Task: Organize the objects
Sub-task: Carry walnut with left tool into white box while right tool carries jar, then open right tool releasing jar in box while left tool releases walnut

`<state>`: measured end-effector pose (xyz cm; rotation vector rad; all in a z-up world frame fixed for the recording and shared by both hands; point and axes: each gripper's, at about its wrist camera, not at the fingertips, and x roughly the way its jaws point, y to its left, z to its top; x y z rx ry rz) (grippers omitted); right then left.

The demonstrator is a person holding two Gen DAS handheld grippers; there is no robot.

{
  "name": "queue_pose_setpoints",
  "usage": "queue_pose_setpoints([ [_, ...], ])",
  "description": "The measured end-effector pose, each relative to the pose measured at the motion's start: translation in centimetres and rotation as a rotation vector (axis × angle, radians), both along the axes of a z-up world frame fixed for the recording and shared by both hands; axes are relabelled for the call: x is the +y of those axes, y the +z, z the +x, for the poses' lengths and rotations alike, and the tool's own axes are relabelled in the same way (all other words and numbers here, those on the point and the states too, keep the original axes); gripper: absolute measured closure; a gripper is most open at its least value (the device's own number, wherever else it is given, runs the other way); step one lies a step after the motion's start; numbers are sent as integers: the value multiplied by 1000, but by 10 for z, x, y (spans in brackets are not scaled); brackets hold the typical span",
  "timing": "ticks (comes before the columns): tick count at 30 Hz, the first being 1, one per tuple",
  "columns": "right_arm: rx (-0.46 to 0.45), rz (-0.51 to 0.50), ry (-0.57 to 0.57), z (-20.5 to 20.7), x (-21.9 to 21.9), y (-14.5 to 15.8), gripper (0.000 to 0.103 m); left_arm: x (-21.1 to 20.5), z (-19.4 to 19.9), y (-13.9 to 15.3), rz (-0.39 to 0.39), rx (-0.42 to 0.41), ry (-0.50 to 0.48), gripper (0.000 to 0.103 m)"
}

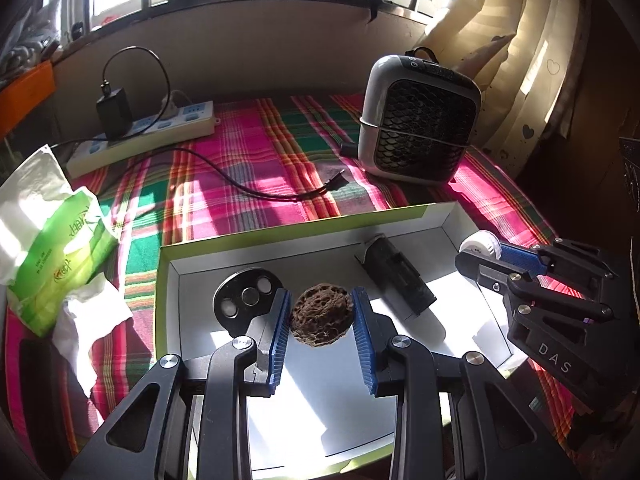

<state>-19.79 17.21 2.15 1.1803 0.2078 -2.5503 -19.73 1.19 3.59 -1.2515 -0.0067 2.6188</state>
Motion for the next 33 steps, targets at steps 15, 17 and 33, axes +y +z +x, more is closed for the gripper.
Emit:
queue_pose_setpoints([
  [15, -34, 30, 31, -25, -14, -17, 83, 9, -26, -18, -30, -44, 6, 75],
  [17, -36, 32, 33, -25, -15, -19, 83, 10, -27, -20, -33, -47, 4, 75],
  [33, -49, 49, 38, -30, -17, -28, 83, 11, -34, -23, -40, -60, 14, 75],
])
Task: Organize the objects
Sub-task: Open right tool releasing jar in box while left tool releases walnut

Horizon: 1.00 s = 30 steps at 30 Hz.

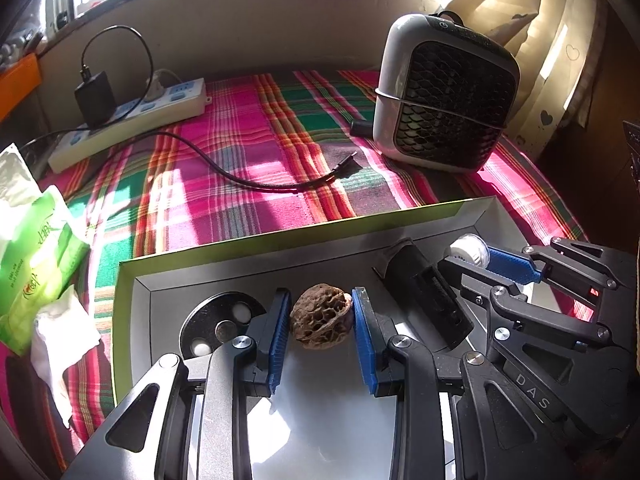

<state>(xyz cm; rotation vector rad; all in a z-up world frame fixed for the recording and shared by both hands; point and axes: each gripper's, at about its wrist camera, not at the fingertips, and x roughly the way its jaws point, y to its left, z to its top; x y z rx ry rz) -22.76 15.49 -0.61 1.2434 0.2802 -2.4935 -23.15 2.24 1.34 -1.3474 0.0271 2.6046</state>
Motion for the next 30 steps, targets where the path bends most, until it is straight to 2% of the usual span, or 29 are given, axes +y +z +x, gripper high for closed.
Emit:
queue_pose_setpoints([
  [7, 4, 3, -3, 0, -1, 1, 83, 2, 1, 0, -12, 1, 0, 74],
  [10, 6, 1, -6, 0, 0, 1, 83, 1, 1, 0, -9, 0, 0, 69],
  [20, 25, -15, -20, 7, 1, 7, 63, -2, 7, 4, -5, 5, 13, 64],
  [30, 35, -29, -41, 17, 5, 14, 63, -6, 20, 10, -13, 28, 19, 64],
])
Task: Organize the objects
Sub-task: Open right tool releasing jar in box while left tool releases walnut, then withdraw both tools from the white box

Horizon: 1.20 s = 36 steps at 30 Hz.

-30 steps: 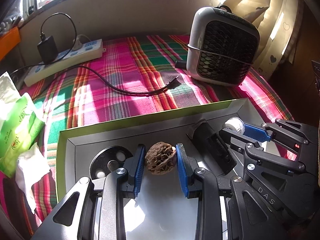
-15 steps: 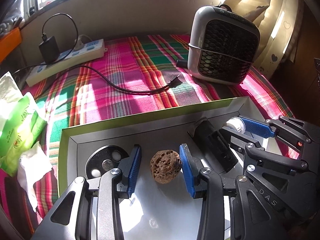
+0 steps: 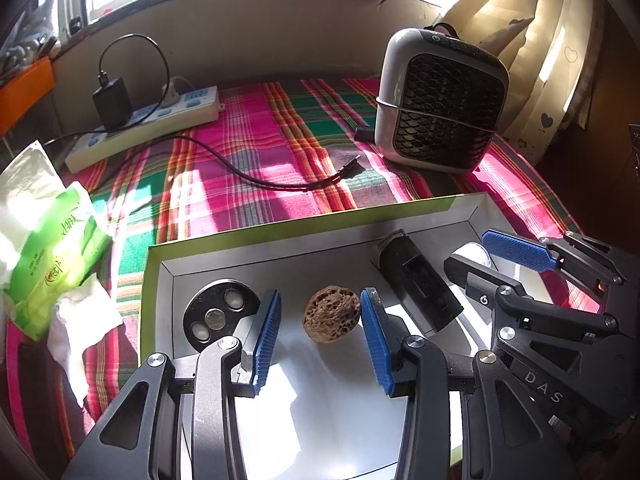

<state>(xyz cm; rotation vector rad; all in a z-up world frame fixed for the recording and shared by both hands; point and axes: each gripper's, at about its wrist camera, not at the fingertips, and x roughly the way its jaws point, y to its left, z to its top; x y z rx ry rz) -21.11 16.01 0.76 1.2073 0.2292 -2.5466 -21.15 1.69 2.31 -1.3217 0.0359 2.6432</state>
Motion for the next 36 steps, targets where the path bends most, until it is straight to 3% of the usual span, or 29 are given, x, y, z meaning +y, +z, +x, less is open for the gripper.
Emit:
queue_pose_setpoints([
  [18, 36, -52, -26, 36, 13, 17, 63, -19, 43, 22, 8, 80, 43, 64],
  [21, 43, -61, -31, 44, 15, 20, 63, -22, 57, 25, -19, 110, 52, 64],
  [32, 74, -114, -38, 88, 19, 26, 62, -50, 103, 21, 38, 99, 59, 64],
  [36, 70, -133, -42, 103, 20, 22, 57, -61, 119, 15, 16, 98, 76, 61],
])
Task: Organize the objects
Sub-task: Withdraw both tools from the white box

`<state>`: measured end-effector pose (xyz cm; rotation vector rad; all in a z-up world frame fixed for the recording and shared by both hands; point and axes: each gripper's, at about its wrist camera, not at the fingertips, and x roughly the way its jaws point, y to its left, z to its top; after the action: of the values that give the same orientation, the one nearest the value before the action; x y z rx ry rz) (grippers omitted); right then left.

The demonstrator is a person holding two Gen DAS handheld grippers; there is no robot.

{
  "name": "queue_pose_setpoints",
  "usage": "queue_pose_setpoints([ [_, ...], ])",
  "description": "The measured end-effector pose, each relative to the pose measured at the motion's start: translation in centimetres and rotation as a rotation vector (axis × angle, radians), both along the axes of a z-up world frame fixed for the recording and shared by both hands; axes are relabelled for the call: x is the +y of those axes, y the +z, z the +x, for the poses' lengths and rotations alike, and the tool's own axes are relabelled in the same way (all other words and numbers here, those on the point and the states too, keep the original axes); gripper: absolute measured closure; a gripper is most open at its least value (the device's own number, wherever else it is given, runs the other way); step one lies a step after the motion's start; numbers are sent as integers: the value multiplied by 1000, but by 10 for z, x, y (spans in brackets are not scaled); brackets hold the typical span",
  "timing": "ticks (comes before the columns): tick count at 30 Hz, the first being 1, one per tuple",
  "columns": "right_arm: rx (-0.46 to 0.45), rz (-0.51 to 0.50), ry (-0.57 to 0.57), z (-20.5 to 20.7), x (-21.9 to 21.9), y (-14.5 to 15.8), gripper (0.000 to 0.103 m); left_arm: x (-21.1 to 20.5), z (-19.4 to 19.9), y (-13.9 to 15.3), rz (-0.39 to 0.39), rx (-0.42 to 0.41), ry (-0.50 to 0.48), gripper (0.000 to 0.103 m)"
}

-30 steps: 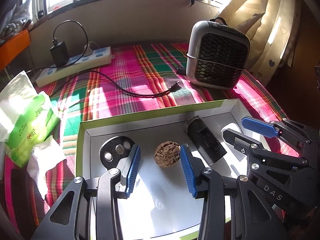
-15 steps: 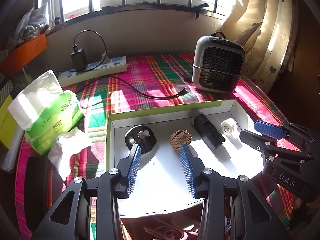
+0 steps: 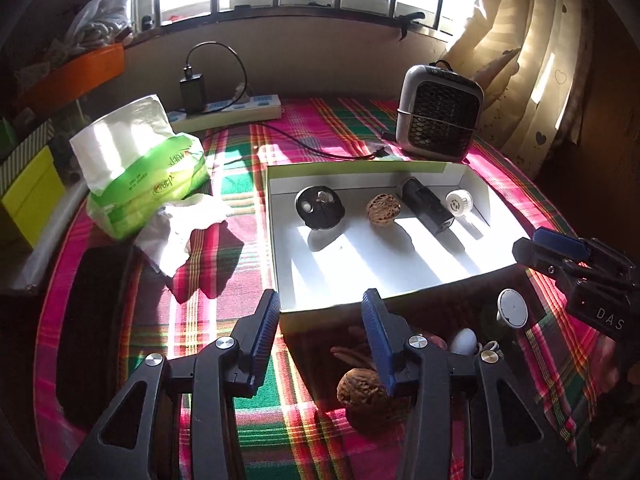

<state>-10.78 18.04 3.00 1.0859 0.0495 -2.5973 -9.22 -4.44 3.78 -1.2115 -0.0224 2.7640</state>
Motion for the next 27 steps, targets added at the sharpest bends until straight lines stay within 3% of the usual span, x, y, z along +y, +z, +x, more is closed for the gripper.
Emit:
queue_pose_setpoints([
  [10, 7, -15, -6, 32, -1, -1, 55, -4, 27, -11, 65, -19, -90, 60],
  [13, 4, -10, -9, 38, -1, -4, 51, -4, 30, -19, 96, -45, -107, 60],
  [27, -71, -29, 2, 39, -5, -30, 50, 0, 28, -34, 87, -91, -122, 58],
])
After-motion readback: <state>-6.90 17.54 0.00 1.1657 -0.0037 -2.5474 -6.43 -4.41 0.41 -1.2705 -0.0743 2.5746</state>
